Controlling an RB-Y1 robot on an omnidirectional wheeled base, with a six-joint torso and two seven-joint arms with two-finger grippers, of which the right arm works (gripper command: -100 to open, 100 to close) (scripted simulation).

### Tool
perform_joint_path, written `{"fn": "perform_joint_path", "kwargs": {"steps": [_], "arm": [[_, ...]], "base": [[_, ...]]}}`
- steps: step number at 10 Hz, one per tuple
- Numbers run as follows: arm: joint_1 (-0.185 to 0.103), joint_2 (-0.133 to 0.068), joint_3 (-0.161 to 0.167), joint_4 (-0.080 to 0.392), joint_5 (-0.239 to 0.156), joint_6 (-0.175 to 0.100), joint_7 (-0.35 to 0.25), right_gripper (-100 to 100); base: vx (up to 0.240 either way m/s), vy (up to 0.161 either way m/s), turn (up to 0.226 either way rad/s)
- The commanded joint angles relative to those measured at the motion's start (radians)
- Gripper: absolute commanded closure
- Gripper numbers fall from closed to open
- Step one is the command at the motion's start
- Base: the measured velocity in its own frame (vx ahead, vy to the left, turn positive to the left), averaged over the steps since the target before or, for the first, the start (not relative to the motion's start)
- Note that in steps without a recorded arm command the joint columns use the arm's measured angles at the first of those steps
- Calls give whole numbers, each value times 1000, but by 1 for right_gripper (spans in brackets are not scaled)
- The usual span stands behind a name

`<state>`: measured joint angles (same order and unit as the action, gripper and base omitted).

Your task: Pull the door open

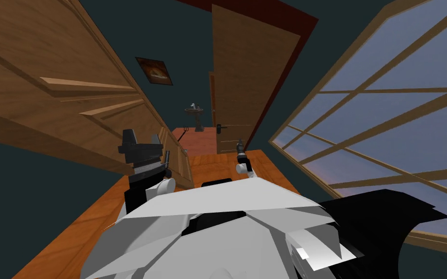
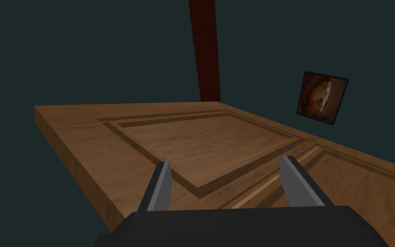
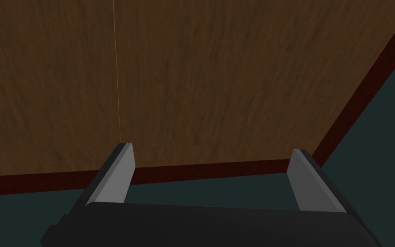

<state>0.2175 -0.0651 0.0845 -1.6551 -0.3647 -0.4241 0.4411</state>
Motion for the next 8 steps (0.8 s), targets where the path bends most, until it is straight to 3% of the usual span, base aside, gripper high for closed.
{"fn": "perform_joint_path", "kwargs": {"steps": [1, 8], "arm": [[-20, 1, 0, 33, -19, 7, 14, -100], [-105, 32, 11, 174, -115, 48, 87, -100]], "base": [[96, -41, 98], [125, -42, 95]]}}
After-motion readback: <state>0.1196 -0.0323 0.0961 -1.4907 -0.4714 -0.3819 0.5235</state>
